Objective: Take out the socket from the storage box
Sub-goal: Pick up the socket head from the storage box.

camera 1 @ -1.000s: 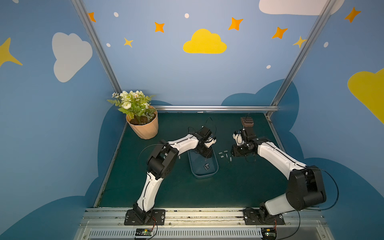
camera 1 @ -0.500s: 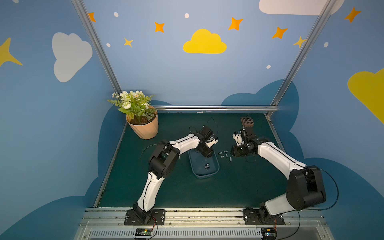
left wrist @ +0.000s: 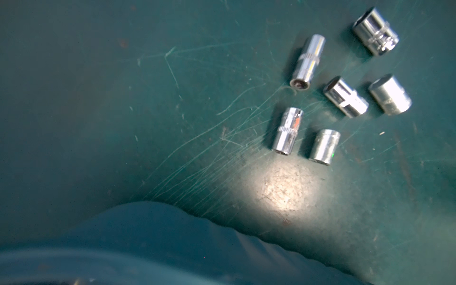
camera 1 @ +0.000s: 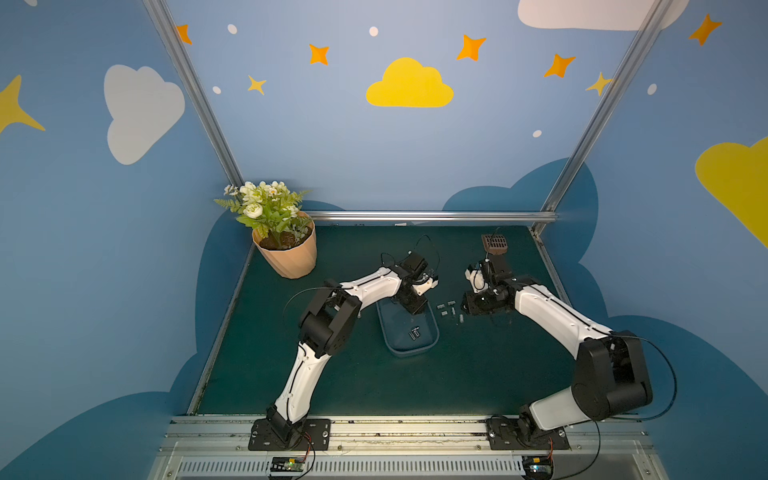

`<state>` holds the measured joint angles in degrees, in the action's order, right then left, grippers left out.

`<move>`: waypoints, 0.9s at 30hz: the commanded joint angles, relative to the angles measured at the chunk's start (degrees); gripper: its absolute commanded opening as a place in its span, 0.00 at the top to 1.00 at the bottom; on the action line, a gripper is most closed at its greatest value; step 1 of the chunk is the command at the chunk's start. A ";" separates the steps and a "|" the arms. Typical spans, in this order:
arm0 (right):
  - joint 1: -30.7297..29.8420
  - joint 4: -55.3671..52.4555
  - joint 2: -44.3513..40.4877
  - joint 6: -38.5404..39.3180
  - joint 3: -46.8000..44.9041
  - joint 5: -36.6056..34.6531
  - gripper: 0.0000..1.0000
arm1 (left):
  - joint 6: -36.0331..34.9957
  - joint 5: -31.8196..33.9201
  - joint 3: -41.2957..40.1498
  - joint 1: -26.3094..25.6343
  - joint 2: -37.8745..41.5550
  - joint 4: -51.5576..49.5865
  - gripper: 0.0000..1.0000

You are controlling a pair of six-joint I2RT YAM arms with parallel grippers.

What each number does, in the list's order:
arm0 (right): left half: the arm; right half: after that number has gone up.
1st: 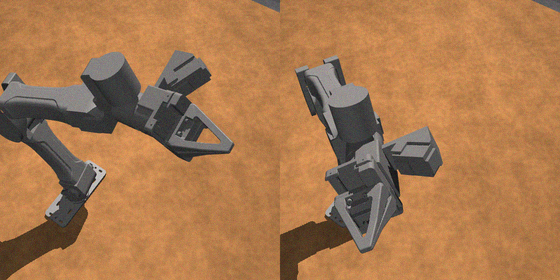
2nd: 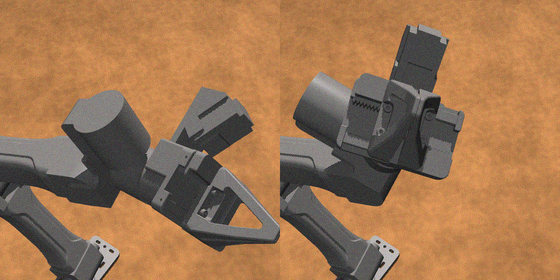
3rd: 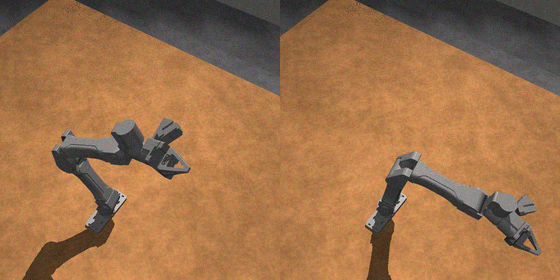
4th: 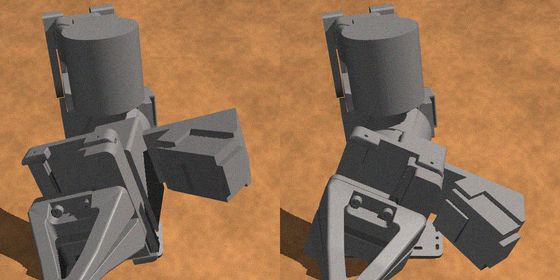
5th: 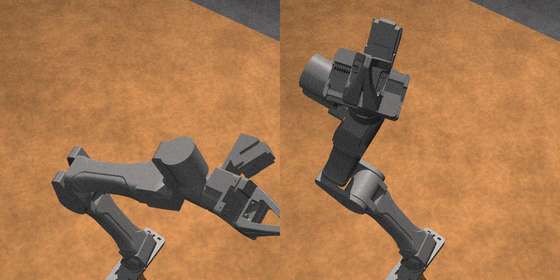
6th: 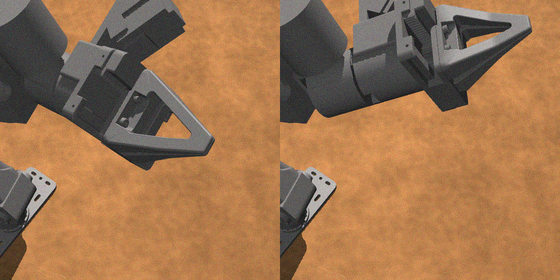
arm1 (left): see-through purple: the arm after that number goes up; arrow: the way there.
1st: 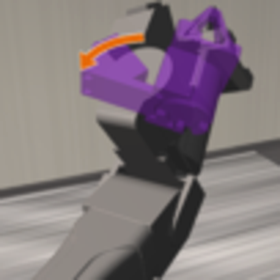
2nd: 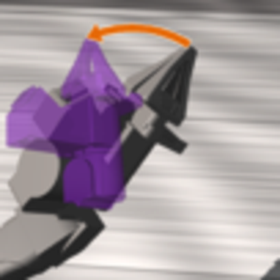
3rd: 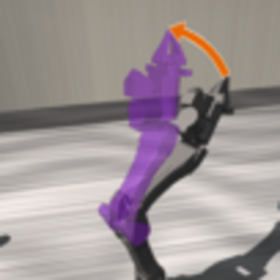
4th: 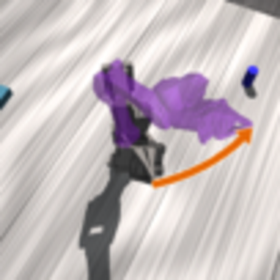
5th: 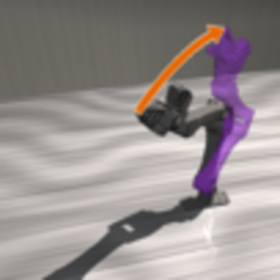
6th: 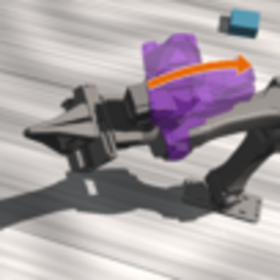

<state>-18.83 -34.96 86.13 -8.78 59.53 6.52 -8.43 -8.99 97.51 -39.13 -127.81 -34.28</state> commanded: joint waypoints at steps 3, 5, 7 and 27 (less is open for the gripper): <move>0.28 0.02 -0.14 -0.36 -0.77 0.39 0.60 | -0.18 -0.32 -2.15 -0.50 -1.36 -3.12 0.61; 0.28 0.05 -0.12 -0.36 -0.80 0.42 0.60 | -0.13 -0.32 -2.41 -0.50 -1.00 -2.85 0.61; 0.27 0.07 -0.09 -0.36 -0.81 0.37 0.60 | -0.10 -0.24 -2.50 -0.49 -0.95 -2.72 0.61; 0.41 0.40 -0.26 -0.45 -1.32 0.81 0.59 | 0.71 0.14 -4.52 -0.49 1.93 -1.31 0.60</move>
<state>-18.81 -34.74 86.13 -8.80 58.92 6.72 -8.12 -8.80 94.70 -39.44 -126.21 -32.49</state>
